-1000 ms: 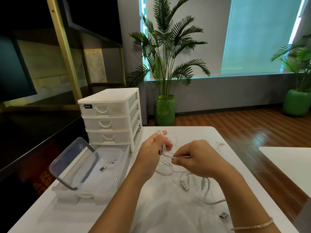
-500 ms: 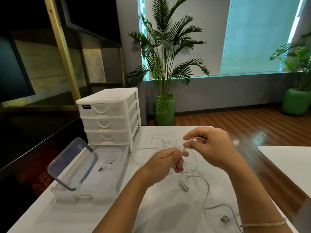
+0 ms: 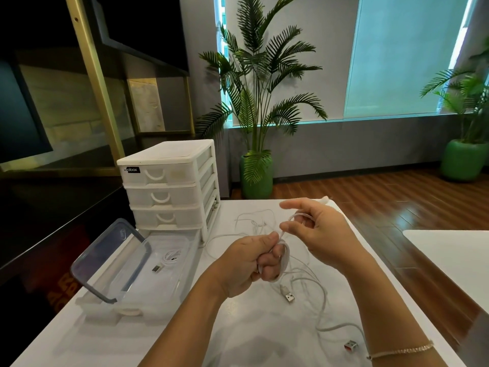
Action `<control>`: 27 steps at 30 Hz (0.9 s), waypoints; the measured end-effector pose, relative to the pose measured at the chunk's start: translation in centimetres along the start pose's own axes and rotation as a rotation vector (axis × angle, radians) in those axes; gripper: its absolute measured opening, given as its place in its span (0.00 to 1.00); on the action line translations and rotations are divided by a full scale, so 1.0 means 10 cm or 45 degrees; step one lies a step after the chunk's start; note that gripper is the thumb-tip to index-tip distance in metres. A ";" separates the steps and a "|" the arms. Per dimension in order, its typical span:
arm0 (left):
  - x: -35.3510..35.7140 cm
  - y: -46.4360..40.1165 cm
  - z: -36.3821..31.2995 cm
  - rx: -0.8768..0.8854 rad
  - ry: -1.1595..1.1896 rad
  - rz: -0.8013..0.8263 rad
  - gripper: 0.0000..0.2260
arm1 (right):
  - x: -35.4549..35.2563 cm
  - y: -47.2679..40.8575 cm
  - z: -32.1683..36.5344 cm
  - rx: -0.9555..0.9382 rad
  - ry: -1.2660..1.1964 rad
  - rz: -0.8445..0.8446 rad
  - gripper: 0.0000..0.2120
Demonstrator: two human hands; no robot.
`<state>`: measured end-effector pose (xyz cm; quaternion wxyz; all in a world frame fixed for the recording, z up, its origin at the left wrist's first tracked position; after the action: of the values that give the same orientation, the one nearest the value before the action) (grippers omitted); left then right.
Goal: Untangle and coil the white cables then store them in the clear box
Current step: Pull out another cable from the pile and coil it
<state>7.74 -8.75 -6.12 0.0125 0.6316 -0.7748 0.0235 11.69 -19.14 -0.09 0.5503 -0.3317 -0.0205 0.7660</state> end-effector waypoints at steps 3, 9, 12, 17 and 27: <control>-0.02 -0.01 0.01 0.008 0.164 -0.020 0.14 | 0.13 0.03 -0.02 0.040 -0.066 0.297 0.10; -0.01 0.00 0.02 -0.038 0.334 0.009 0.16 | 0.16 0.04 -0.07 0.131 -0.286 0.311 0.08; -0.01 0.00 0.03 -0.054 0.345 0.028 0.17 | 0.20 0.02 -0.11 0.168 -0.303 0.218 0.08; 0.05 0.03 0.00 -0.016 0.092 0.108 0.15 | 0.25 0.00 -0.20 0.261 -0.332 0.147 0.06; 0.00 0.01 -0.15 0.088 -0.817 -0.260 0.08 | 0.28 0.03 -0.30 0.499 -0.609 0.133 0.09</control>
<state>7.67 -8.65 -4.65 -0.2511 0.6811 -0.6708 -0.1516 12.54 -17.87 -3.86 0.5432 -0.0303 0.0156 0.8389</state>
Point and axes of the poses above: each hand's wrist, its own y-axis away from the middle knuckle, its own x-axis out of the palm, z = x × y, the point moved 7 cm from there along -y, towards the middle knuckle, and after that the axes turned 3 degrees about -y, right-handed, at the moved point
